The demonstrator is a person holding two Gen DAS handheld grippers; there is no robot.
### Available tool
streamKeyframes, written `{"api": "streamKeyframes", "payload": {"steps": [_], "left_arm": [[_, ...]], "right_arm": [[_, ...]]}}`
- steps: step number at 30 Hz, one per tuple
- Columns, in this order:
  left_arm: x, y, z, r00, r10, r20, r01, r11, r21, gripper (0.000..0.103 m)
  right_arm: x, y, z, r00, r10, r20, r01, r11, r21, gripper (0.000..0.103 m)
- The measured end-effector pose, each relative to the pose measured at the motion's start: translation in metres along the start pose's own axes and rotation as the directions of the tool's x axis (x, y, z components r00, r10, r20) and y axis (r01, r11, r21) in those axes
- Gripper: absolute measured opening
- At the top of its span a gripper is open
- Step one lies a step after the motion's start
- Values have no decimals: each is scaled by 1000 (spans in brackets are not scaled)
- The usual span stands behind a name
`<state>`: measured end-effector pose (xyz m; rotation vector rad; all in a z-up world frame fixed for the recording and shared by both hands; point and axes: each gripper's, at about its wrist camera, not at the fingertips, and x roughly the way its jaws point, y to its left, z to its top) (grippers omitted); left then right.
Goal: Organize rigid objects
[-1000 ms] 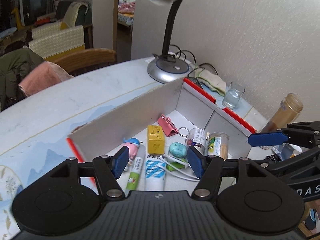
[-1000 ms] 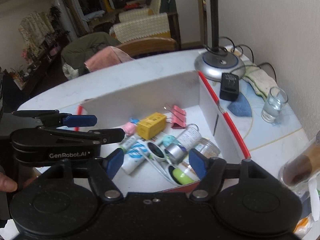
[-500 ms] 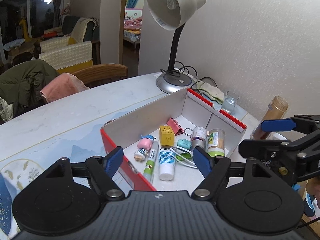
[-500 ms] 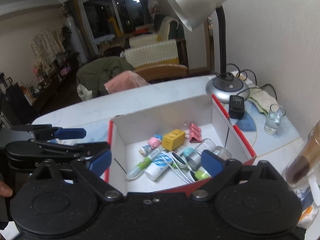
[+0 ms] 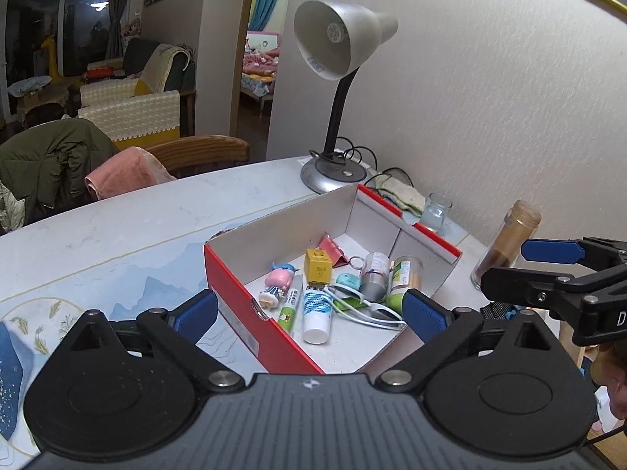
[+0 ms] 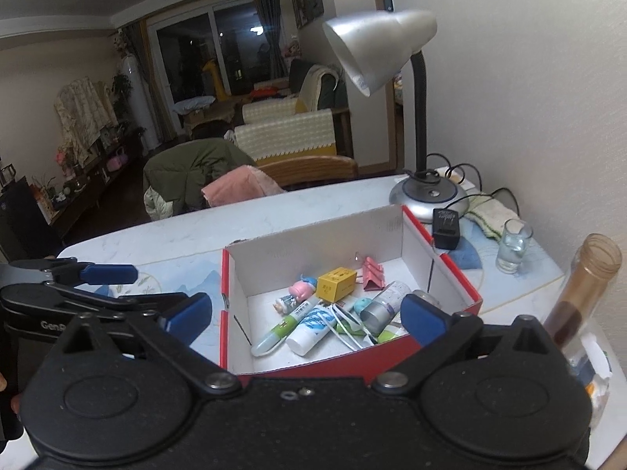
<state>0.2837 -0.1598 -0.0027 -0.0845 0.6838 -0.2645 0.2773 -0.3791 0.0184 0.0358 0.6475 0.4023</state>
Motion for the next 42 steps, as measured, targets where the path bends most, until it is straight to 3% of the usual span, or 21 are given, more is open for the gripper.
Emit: {"api": "streamKeyframes", "payload": {"steps": [11,42], "left_arm": [[-17,-23,-17,999,41,28,-43,996,72,101],[-23,-30,-36,998,56,23,-58,996,74,101]], "right_arm": [[-17,0,-10,999,-8,33,7,999,46,103],[-28,5,-31,1000,-17,17,17,999,43,103]]}}
